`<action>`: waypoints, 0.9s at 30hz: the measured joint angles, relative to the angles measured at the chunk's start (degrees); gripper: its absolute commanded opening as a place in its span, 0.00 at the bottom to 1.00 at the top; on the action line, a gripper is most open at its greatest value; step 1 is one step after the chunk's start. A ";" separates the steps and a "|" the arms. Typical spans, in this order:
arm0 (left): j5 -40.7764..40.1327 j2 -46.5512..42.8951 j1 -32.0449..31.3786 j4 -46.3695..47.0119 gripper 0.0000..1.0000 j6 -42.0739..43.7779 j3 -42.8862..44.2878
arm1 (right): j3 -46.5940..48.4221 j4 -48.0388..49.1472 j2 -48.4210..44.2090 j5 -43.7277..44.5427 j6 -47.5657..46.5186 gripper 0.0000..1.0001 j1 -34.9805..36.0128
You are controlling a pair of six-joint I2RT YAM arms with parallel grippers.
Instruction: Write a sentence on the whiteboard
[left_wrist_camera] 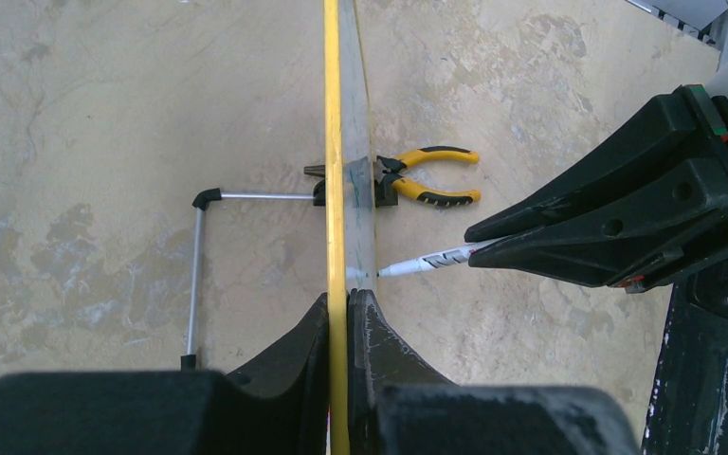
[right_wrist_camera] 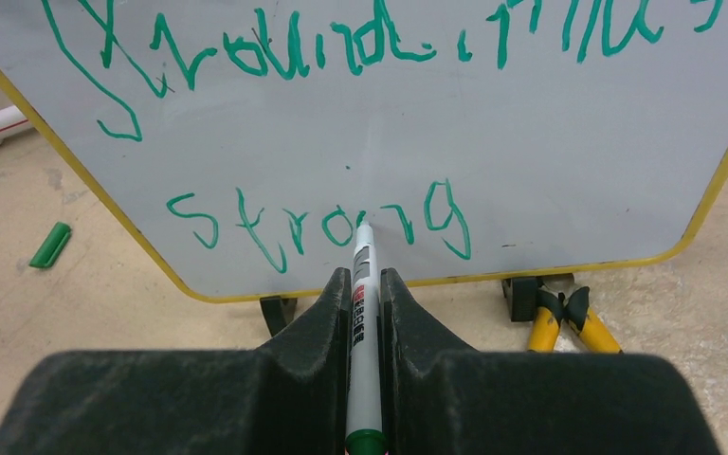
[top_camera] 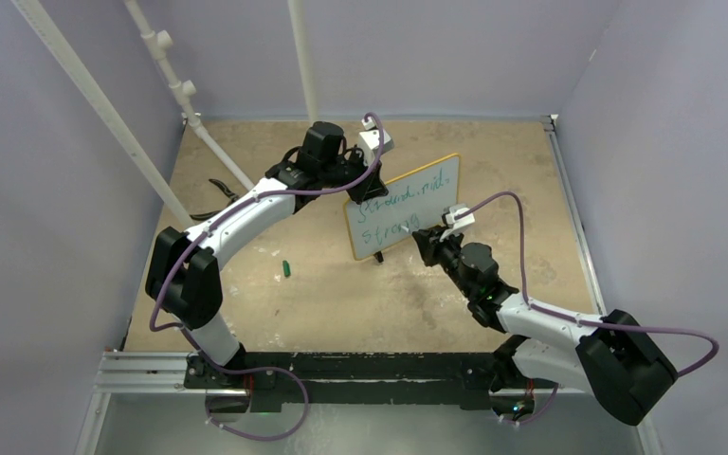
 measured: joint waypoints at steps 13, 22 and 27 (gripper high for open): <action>0.00 0.00 0.00 0.24 0.00 -0.02 -0.09 | 0.00 0.04 -0.09 1.55 0.02 0.00 0.00; 0.00 0.00 0.00 0.26 0.00 -0.02 -0.09 | 0.00 0.44 -0.07 1.31 -0.15 0.00 0.00; 0.00 0.00 0.00 0.31 0.00 -0.02 -0.13 | 0.00 0.59 -0.07 1.05 -0.37 0.00 0.00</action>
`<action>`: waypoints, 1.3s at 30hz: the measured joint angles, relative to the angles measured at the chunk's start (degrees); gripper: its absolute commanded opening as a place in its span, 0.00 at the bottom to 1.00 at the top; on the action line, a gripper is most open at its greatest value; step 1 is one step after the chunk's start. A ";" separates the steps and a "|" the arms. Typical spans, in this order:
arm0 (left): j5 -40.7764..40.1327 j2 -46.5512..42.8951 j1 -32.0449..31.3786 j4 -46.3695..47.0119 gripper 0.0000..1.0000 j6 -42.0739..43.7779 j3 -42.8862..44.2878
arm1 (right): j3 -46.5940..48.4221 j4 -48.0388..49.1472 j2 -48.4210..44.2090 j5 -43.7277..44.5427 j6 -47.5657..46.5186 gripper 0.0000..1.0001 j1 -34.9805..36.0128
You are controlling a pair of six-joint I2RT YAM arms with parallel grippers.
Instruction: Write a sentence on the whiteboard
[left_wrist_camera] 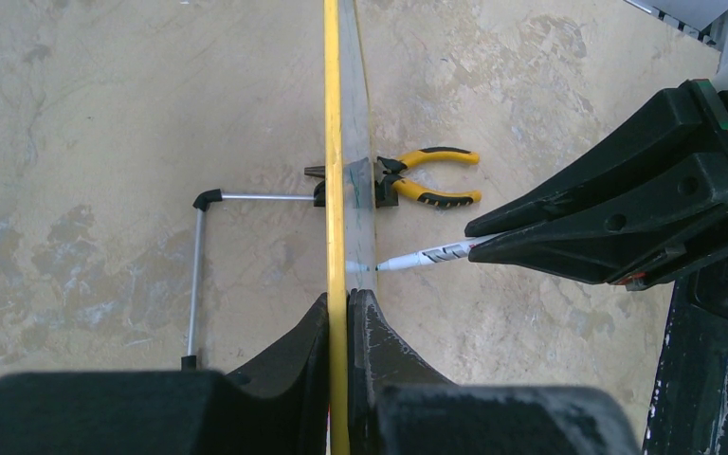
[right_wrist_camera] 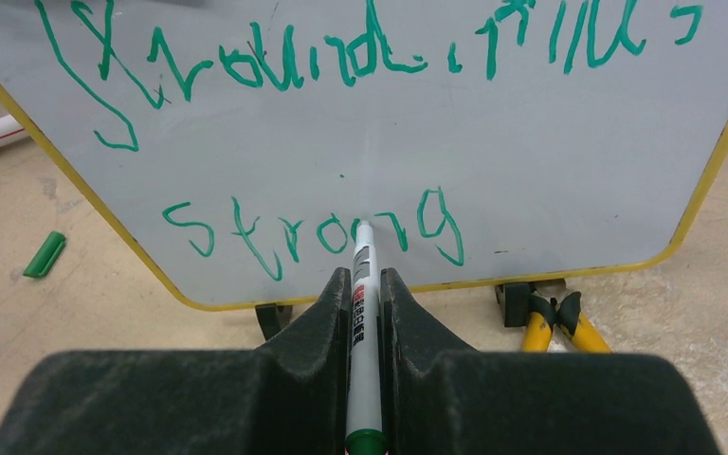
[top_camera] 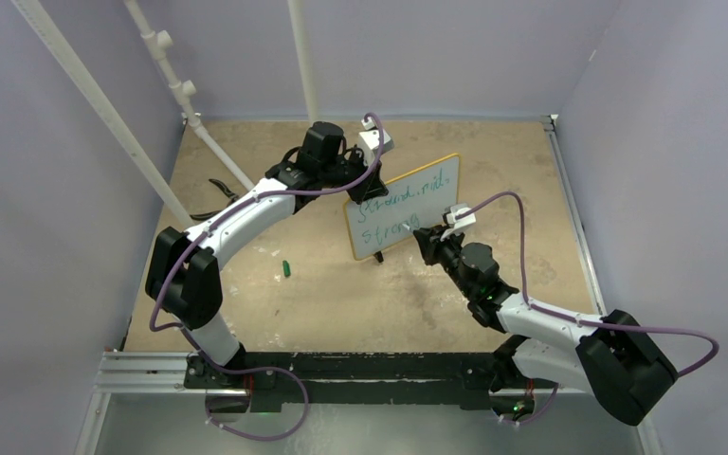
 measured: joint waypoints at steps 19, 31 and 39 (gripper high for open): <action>0.04 -0.02 0.02 0.09 0.00 0.00 -0.07 | 0.00 0.98 0.85 0.24 0.00 0.00 0.00; 0.04 -0.02 0.02 0.11 0.00 0.00 -0.07 | 0.00 1.16 0.85 1.66 0.02 0.00 0.00; 0.04 -0.02 0.02 0.11 0.00 0.00 -0.07 | 0.00 1.16 0.85 1.97 0.02 0.00 0.00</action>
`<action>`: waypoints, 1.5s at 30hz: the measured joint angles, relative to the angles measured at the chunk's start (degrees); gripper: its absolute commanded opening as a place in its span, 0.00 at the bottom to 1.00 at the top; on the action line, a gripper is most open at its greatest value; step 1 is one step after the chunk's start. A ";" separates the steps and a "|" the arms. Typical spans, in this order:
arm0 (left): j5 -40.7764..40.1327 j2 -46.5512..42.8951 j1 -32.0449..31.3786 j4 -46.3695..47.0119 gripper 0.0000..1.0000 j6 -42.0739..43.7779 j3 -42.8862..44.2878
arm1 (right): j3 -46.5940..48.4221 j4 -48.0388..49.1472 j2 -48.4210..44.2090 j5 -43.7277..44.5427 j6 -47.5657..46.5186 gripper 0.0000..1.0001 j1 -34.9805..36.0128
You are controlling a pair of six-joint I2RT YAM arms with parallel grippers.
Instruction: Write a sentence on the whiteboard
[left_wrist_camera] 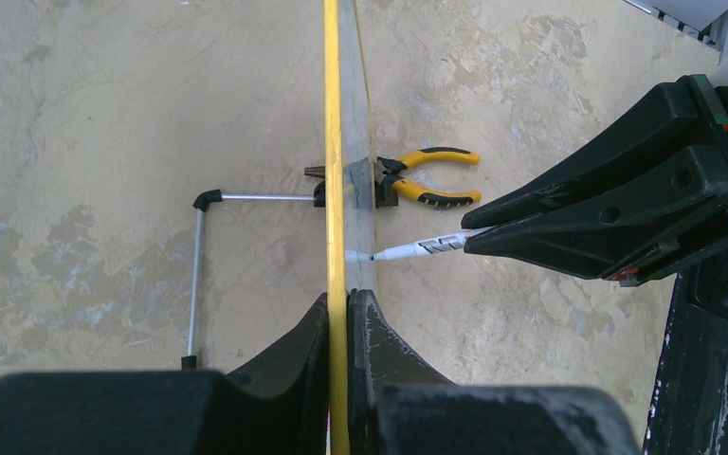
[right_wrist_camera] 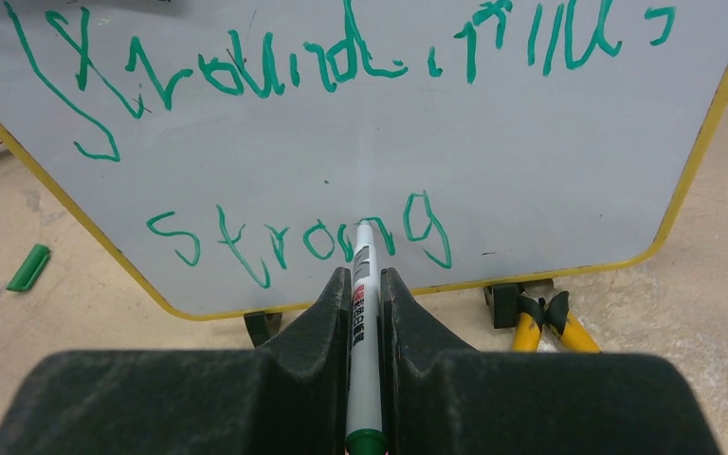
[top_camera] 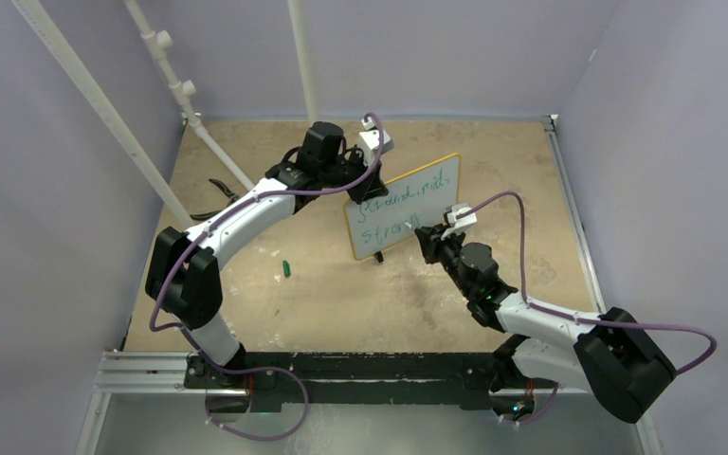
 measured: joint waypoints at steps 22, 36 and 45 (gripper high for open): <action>0.39 -0.09 0.70 0.44 0.00 0.02 -0.39 | -1.86 -0.11 -9.64 1.11 1.18 0.00 0.00; 0.59 -0.11 0.81 1.44 0.00 0.00 -0.94 | -2.25 -5.27 -8.02 9.27 5.86 0.00 -0.68; 0.81 -0.22 0.92 1.97 0.00 -0.02 -1.27 | -2.23 -5.27 -6.84 7.91 6.71 0.00 -4.48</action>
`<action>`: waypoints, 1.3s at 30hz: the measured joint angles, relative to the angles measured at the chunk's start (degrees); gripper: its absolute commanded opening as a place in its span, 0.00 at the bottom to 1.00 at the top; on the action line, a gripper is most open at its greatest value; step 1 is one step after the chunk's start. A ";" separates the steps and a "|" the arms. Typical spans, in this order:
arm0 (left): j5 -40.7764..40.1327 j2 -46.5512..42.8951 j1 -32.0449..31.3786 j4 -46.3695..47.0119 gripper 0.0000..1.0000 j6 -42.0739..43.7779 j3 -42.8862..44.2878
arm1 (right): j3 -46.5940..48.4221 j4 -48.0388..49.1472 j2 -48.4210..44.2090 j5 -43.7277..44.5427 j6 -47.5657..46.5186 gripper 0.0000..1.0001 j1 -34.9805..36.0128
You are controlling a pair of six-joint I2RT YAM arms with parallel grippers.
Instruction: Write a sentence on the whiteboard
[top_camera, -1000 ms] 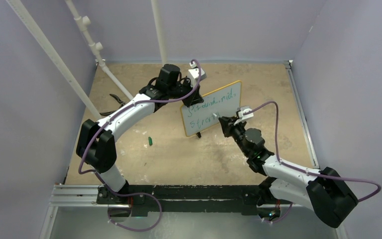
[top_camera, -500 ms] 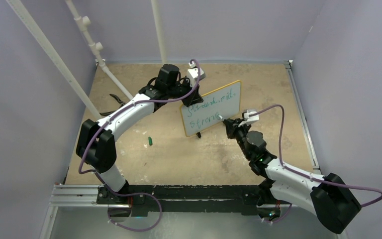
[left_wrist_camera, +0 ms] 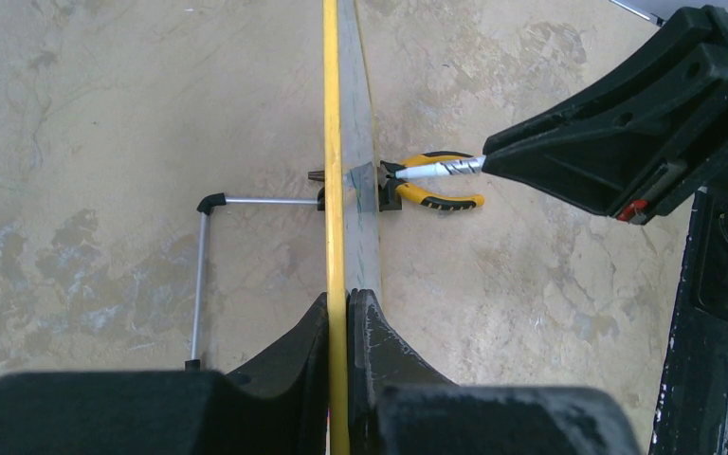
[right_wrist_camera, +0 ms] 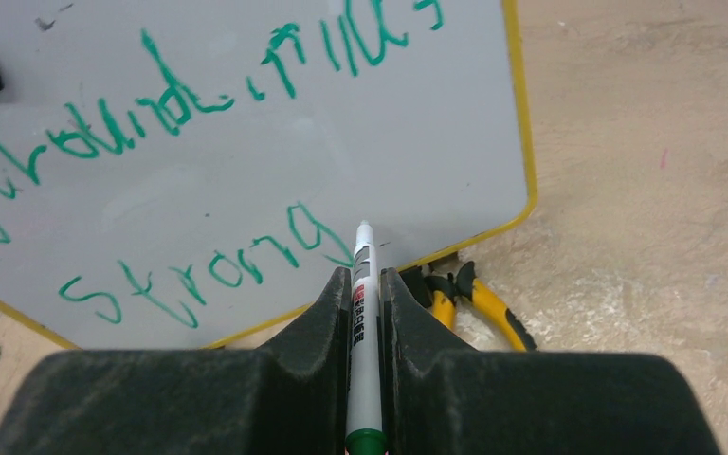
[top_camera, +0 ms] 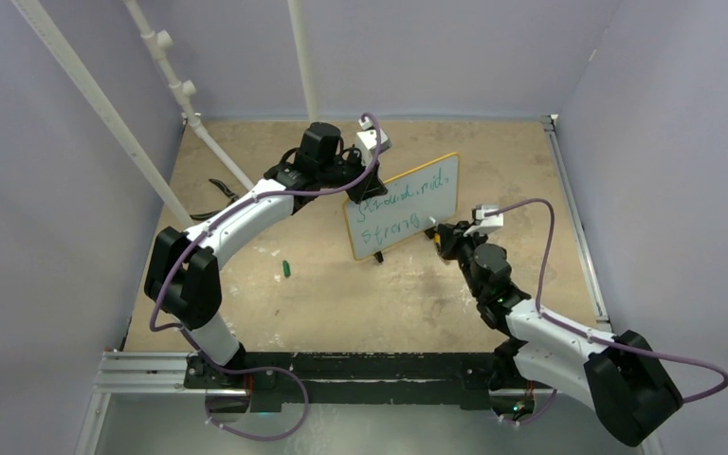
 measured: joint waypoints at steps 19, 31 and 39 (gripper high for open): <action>-0.02 0.00 0.11 0.17 0.00 0.00 -0.13 | -0.09 0.59 -0.79 -11.02 1.31 0.00 -6.51; -0.02 -0.02 0.11 0.17 0.00 0.00 -0.13 | -0.09 1.09 3.39 -10.23 1.38 0.00 -6.51; -0.02 0.00 0.11 0.17 0.00 0.00 -0.13 | -0.09 3.56 2.91 -7.91 1.33 0.00 -6.51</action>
